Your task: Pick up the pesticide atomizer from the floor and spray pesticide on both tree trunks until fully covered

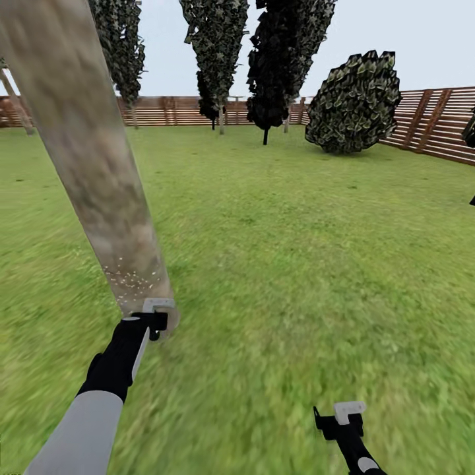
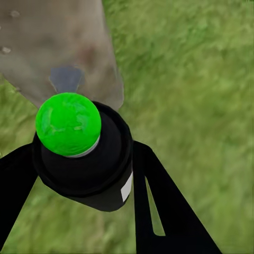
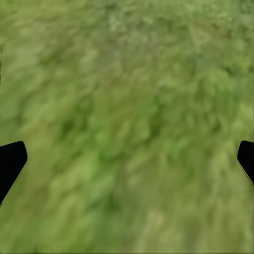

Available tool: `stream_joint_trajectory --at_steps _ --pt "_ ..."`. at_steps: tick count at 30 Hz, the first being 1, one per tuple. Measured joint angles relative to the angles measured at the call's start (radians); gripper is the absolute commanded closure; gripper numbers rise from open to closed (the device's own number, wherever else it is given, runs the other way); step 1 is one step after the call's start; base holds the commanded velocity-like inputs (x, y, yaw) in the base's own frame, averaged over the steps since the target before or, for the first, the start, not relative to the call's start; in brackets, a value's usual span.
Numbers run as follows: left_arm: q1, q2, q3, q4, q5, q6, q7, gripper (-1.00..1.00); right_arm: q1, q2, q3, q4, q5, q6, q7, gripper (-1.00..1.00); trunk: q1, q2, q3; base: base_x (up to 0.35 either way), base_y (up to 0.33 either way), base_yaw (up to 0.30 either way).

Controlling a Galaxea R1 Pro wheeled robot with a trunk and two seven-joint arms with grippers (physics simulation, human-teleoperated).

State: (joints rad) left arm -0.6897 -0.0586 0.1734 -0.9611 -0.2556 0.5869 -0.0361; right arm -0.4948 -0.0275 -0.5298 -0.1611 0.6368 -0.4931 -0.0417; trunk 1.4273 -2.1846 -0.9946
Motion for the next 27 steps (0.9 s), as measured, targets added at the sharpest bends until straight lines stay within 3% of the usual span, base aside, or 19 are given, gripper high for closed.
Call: stream_joint_trajectory --at_steps 15,27 --pt "-0.005 -0.002 -0.002 -0.08 0.003 0.006 -0.011 1.0 0.0 0.0 0.0 0.0 0.0 0.0 0.0 -1.0 0.0 0.0 0.0 0.046 -0.035 0.265" --pt "0.003 -0.003 -0.006 -0.075 0.001 0.0 -0.002 1.0 0.0 0.0 0.0 0.0 0.0 0.0 0.0 -1.0 0.0 0.0 0.0 0.102 -0.15 0.016"
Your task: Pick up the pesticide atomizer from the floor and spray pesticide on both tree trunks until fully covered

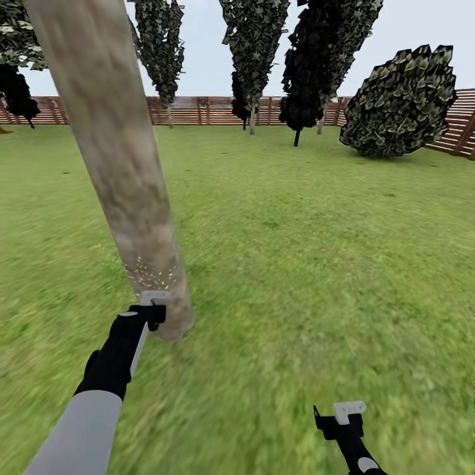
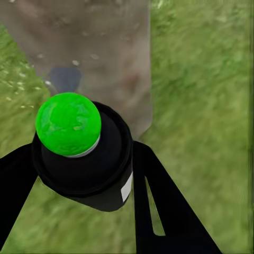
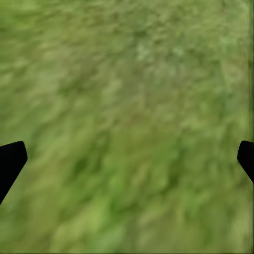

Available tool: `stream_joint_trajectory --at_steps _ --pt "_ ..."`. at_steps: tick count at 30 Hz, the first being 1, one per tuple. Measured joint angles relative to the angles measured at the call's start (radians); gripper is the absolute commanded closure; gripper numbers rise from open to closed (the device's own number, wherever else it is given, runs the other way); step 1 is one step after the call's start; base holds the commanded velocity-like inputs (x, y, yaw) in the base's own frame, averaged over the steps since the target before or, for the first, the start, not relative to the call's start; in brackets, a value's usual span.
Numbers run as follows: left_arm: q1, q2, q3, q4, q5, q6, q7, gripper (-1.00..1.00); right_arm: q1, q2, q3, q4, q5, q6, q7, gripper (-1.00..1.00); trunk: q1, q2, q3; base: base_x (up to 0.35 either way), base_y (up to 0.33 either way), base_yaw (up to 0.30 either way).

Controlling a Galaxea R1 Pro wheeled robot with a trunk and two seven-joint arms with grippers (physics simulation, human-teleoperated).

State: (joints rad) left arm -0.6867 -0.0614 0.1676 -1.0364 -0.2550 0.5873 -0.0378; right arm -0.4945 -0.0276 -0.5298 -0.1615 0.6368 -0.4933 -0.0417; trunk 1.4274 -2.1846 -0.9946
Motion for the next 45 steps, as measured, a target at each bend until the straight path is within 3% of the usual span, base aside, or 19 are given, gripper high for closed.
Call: stream_joint_trajectory --at_steps 6,10,12,16,20,21,23,27,30,35,40,45 --pt "0.014 0.003 0.007 0.037 -0.003 -0.01 -0.001 1.0 0.0 0.0 0.0 0.0 0.0 0.0 0.0 -1.0 0.0 0.0 0.0 0.025 -0.267 0.0" --pt "0.042 0.005 0.057 0.086 -0.004 -0.101 0.001 1.0 0.0 0.0 0.0 -0.001 0.0 0.0 0.0 -1.0 0.0 0.0 0.0 0.001 -0.272 0.008" --pt "0.047 0.007 0.084 0.139 -0.005 -0.116 0.0 1.0 0.0 0.0 0.0 0.0 0.0 0.0 0.0 -1.0 0.0 0.0 0.0 0.0 -0.273 0.139" --pt "0.048 0.01 0.101 0.19 -0.008 -0.139 0.001 1.0 0.0 0.0 0.0 0.0 0.0 0.0 0.0 -1.0 0.0 0.0 0.0 0.03 -0.27 0.243" --pt "0.048 0.009 0.104 0.214 -0.008 -0.15 0.028 1.0 0.0 0.0 0.0 0.0 0.0 0.0 0.0 -1.0 0.0 0.0 0.0 0.187 -0.221 0.268" --pt "0.048 0.01 0.105 0.239 -0.008 -0.199 0.07 1.0 0.0 0.0 0.0 0.0 0.0 0.0 0.0 -1.0 0.0 0.0 0.0 0.237 -0.189 0.26" --pt "0.048 0.011 0.113 0.293 -0.001 -0.233 0.082 1.0 0.0 0.0 0.0 0.0 0.0 0.0 0.0 -1.0 0.0 0.0 0.0 0.241 -0.184 0.12" --pt "0.044 0.012 0.116 0.381 0.002 -0.25 0.079 1.0 0.0 0.0 0.0 0.0 0.0 0.0 0.001 -1.0 0.0 0.0 0.0 0.268 -0.162 0.022" --pt "0.043 0.015 0.115 0.393 0.0 -0.251 0.076 1.0 0.0 0.0 0.0 0.0 0.0 0.0 0.002 -1.0 0.0 0.0 0.0 0.281 -0.15 0.002" --pt "0.045 0.047 0.112 0.397 0.0 -0.251 0.073 1.0 0.0 0.0 0.0 0.0 0.0 0.0 0.001 -1.0 0.0 0.0 0.0 0.194 -0.055 0.0" --pt "0.046 0.042 0.101 0.435 0.0 -0.297 0.071 1.0 0.0 0.0 0.0 0.0 0.0 0.0 0.002 -1.0 0.0 0.0 0.0 0.009 -0.002 0.041" --pt "0.045 0.05 0.103 0.461 -0.001 -0.307 0.026 1.0 0.0 0.0 0.0 0.001 0.0 0.0 0.002 -1.0 0.0 0.0 0.0 0.0 0.0 0.251"
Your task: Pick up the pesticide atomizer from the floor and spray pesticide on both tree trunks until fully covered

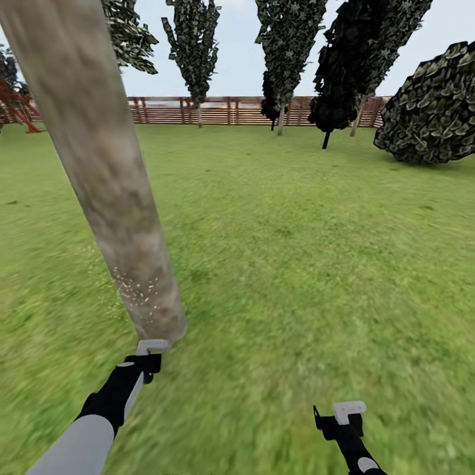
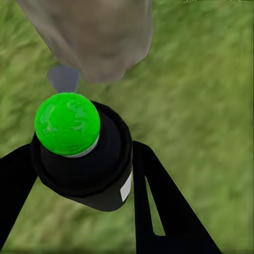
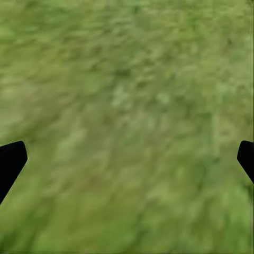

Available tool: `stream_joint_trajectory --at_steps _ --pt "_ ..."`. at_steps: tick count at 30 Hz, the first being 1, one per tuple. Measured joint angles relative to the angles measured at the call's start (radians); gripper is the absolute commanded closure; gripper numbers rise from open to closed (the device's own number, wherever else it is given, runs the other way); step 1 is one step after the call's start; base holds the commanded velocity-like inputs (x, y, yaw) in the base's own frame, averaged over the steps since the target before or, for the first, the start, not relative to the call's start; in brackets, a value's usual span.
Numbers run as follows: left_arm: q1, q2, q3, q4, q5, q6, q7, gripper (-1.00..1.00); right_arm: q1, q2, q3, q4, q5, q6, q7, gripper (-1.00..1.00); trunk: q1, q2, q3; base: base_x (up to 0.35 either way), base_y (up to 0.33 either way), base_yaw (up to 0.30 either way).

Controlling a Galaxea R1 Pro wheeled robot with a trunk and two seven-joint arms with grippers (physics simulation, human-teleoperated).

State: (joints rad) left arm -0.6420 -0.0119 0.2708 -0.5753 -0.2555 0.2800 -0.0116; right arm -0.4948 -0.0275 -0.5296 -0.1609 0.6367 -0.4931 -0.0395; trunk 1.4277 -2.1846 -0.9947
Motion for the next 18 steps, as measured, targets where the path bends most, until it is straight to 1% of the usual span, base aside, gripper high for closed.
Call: stream_joint_trajectory --at_steps 4,6,11,18 --pt "0.0 -0.002 -0.003 0.001 0.001 -0.046 -0.005 1.0 0.0 0.0 0.0 0.0 0.0 0.0 0.001 -1.0 0.0 0.0 0.0 0.0 0.0 0.27" --pt "0.0 -0.004 -0.004 -0.003 -0.001 -0.05 -0.005 1.0 0.0 0.0 0.0 -0.001 0.0 0.0 0.0 -1.0 0.0 0.0 0.0 0.0 0.0 0.091" --pt "0.0 -0.001 -0.002 -0.014 -0.001 -0.051 -0.005 1.0 0.0 0.0 0.0 -0.002 0.0 0.0 -0.001 -1.0 0.0 0.0 0.0 0.013 -0.009 0.013" --pt "0.0 -0.006 -0.002 -0.015 0.0 -0.052 -0.004 1.0 0.0 0.0 0.0 -0.002 0.0 0.0 -0.001 -1.0 0.0 0.0 0.0 0.106 -0.226 0.0"
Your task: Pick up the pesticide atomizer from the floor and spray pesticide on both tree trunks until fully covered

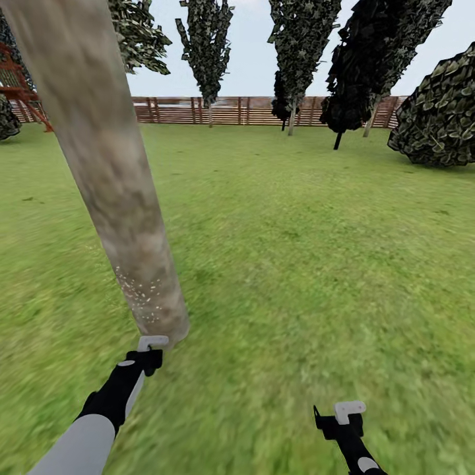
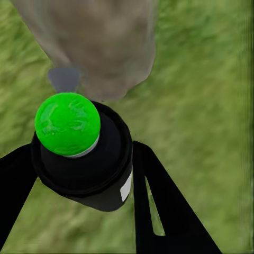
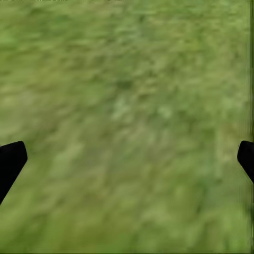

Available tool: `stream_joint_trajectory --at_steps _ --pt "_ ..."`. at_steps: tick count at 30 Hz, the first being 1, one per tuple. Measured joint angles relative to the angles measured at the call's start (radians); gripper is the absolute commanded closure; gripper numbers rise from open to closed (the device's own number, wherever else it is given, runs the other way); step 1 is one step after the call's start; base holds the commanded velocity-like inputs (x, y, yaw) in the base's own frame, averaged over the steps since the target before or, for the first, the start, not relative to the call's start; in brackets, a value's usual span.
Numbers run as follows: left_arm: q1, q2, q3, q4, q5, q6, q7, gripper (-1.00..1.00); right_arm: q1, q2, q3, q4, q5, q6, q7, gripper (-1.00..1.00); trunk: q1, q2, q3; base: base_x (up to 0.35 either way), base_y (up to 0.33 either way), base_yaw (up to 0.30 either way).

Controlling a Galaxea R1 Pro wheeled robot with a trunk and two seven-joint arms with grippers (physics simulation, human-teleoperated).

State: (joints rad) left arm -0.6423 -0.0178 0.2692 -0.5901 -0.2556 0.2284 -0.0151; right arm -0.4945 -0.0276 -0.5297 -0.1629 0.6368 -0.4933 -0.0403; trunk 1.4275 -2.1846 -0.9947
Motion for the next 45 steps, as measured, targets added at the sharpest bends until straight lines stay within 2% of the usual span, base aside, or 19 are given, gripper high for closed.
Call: stream_joint_trajectory --at_steps 6,15,25,34,45 --pt "0.0 -0.009 0.005 -0.003 0.002 0.001 0.002 1.0 0.0 0.001 0.0 0.0 0.0 0.0 0.0 -1.0 0.0 0.0 0.0 0.006 -0.272 0.036" --pt "0.0 -0.01 0.006 -0.002 0.002 0.002 0.003 1.0 0.0 0.002 0.0 0.0 0.0 0.0 0.0 -1.0 0.0 0.0 0.0 0.012 -0.273 0.267" --pt "0.0 -0.011 0.006 -0.002 0.002 0.002 0.009 1.0 0.0 0.002 0.0 0.0 0.0 0.0 0.001 -1.0 0.0 0.0 0.0 0.188 -0.231 0.27" --pt "0.0 -0.011 0.006 -0.001 0.002 0.0 0.011 1.0 0.0 0.002 0.0 0.0 0.0 0.0 0.0 -1.0 0.0 0.0 0.0 0.217 -0.203 0.024" --pt "0.0 -0.011 0.008 -0.001 0.003 0.001 0.011 1.0 0.0 0.001 0.0 0.0 0.0 0.0 0.0 -1.0 0.0 0.0 0.0 0.012 -0.269 0.004"
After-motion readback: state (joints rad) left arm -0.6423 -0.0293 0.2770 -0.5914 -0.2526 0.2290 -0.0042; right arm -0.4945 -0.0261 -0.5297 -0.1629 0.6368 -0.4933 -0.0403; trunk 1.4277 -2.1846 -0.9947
